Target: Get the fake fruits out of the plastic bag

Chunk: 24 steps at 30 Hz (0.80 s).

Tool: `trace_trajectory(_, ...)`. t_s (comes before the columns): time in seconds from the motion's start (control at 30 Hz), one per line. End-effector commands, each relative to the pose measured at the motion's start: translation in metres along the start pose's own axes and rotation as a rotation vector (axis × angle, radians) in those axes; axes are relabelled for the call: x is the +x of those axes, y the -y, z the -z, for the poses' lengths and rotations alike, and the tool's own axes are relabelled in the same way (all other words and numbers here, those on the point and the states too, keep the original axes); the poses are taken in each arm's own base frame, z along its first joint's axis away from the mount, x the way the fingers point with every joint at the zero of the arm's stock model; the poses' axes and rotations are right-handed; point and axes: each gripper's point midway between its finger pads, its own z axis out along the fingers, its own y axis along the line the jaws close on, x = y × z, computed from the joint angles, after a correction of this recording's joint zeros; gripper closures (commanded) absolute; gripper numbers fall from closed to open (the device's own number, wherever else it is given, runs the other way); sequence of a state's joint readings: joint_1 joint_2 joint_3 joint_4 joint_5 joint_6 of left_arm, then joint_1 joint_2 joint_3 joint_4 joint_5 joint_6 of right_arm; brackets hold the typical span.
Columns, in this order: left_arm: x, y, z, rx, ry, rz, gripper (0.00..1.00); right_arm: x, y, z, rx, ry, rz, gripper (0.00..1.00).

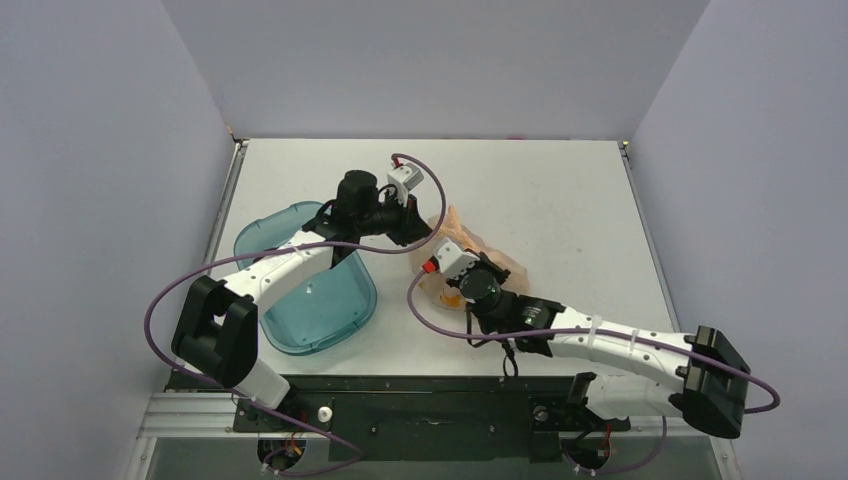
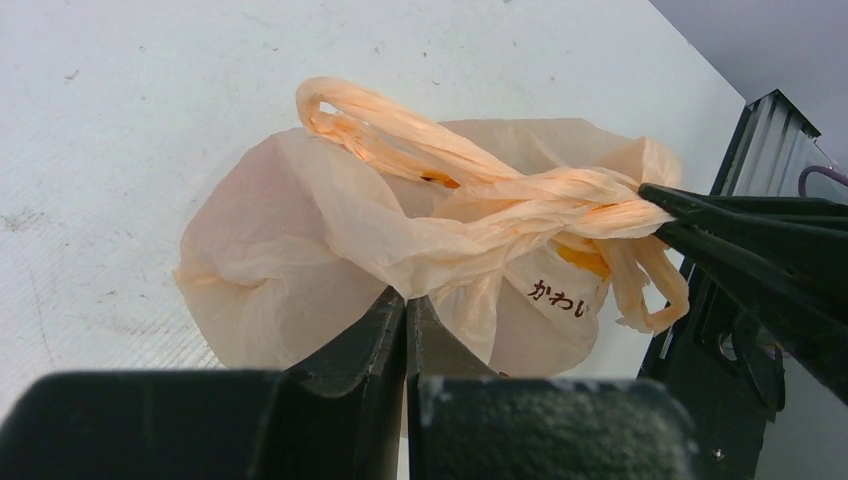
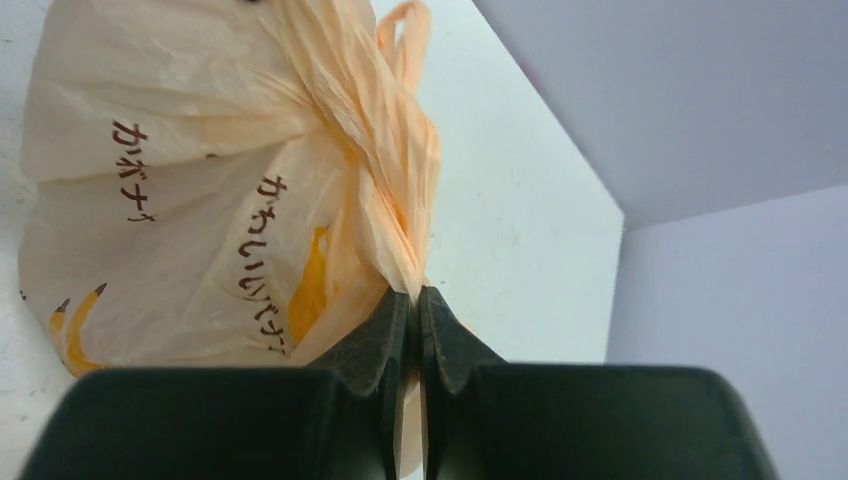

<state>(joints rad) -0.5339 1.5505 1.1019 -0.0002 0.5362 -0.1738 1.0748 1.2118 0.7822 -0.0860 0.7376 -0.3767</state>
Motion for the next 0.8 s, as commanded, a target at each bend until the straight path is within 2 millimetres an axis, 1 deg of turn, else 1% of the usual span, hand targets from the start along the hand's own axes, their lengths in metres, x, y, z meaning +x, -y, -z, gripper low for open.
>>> trace_trajectory(0.0,-0.026,-0.016,0.008,-0.071,0.064,-0.01,1.0,-0.008,0.027,0.006,0.077,0.212,-0.308,1.0)
trace_trajectory(0.03,-0.026,-0.017,0.008,-0.072,0.066,-0.007,1.0,-0.024,0.028,0.008,0.042,0.326,-0.406,1.0)
trace_trajectory(0.07,-0.027,-0.018,0.009,-0.074,0.07,-0.001,1.0,-0.008,0.027,0.009,0.038,0.356,-0.446,1.0)
trace_trajectory(0.1,-0.027,-0.018,0.009,-0.074,0.072,-0.002,1.0,-0.023,0.032,0.016,0.018,0.47,-0.559,1.0)
trace_trajectory(0.13,-0.027,-0.019,0.01,-0.075,0.075,-0.002,1.0,-0.007,0.03,0.016,0.019,0.486,-0.63,1.0)
trace_trajectory(0.17,-0.027,-0.019,0.01,-0.075,0.075,-0.003,1.0,-0.014,0.044,0.024,0.055,0.573,-0.722,1.0)
trace_trajectory(0.2,-0.027,-0.019,0.01,-0.076,0.075,-0.003,1.0,0.002,0.038,0.024,0.058,0.575,-0.789,1.0)
trace_trajectory(0.23,-0.027,-0.02,0.01,-0.076,0.076,-0.003,1.0,0.0,0.05,0.031,0.093,0.635,-0.865,1.0)
trace_trajectory(0.27,-0.027,-0.02,0.01,-0.079,0.076,-0.003,1.0,0.01,0.046,0.032,0.09,0.635,-0.919,1.0)
trace_trajectory(0.3,-0.027,-0.021,0.01,-0.085,0.076,-0.004,1.0,0.013,0.05,0.034,0.11,0.646,-0.954,1.0)
trace_trajectory(0.33,-0.027,-0.023,0.01,-0.091,0.074,-0.001,1.0,0.021,0.047,0.034,0.116,0.636,-0.972,1.0)
trace_trajectory(0.37,-0.027,-0.024,0.011,-0.093,0.074,-0.002,1.0,0.027,0.052,0.034,0.146,0.634,-0.992,1.0)
trace_trajectory(0.43,-0.03,-0.019,0.011,-0.067,0.074,-0.028,1.0,0.036,0.047,0.031,0.132,0.617,-0.98,1.0)
trace_trajectory(0.47,-0.033,-0.017,0.011,-0.062,0.075,-0.035,1.0,0.032,0.049,0.032,0.12,0.623,-0.98,1.0)
trace_trajectory(0.5,-0.033,-0.015,0.012,-0.061,0.06,-0.035,1.0,0.034,0.042,0.028,0.089,0.597,-0.947,1.0)
trace_trajectory(0.53,-0.036,-0.014,0.014,-0.065,0.063,-0.041,1.0,0.03,0.042,0.029,0.074,0.603,-0.937,1.0)
trace_trajectory(0.57,-0.037,-0.014,0.015,-0.075,0.066,-0.055,1.0,0.031,0.041,0.027,0.07,0.591,-0.925,1.0)
trace_trajectory(0.6,-0.043,-0.011,0.02,-0.08,0.085,-0.072,0.94,0.029,0.04,0.027,0.06,0.593,-0.915,1.0)
trace_trajectory(0.63,-0.042,-0.014,0.022,-0.1,0.095,-0.087,0.9,0.029,0.039,0.024,0.054,0.576,-0.901,1.0)
trace_trajectory(0.67,-0.052,-0.009,0.029,-0.106,0.138,-0.119,0.79,0.031,0.034,0.021,0.032,0.555,-0.876,1.0)
trace_trajectory(0.7,-0.058,-0.008,0.036,-0.129,0.177,-0.165,0.72,0.029,0.036,0.02,0.033,0.553,-0.87,1.0)
trace_trajectory(0.73,-0.059,-0.007,0.04,-0.14,0.19,-0.187,0.61,0.029,0.032,0.019,0.014,0.541,-0.856,1.0)
trace_trajectory(0.77,-0.062,-0.004,0.046,-0.163,0.213,-0.239,0.55,0.026,0.035,0.019,0.013,0.543,-0.855,1.0)
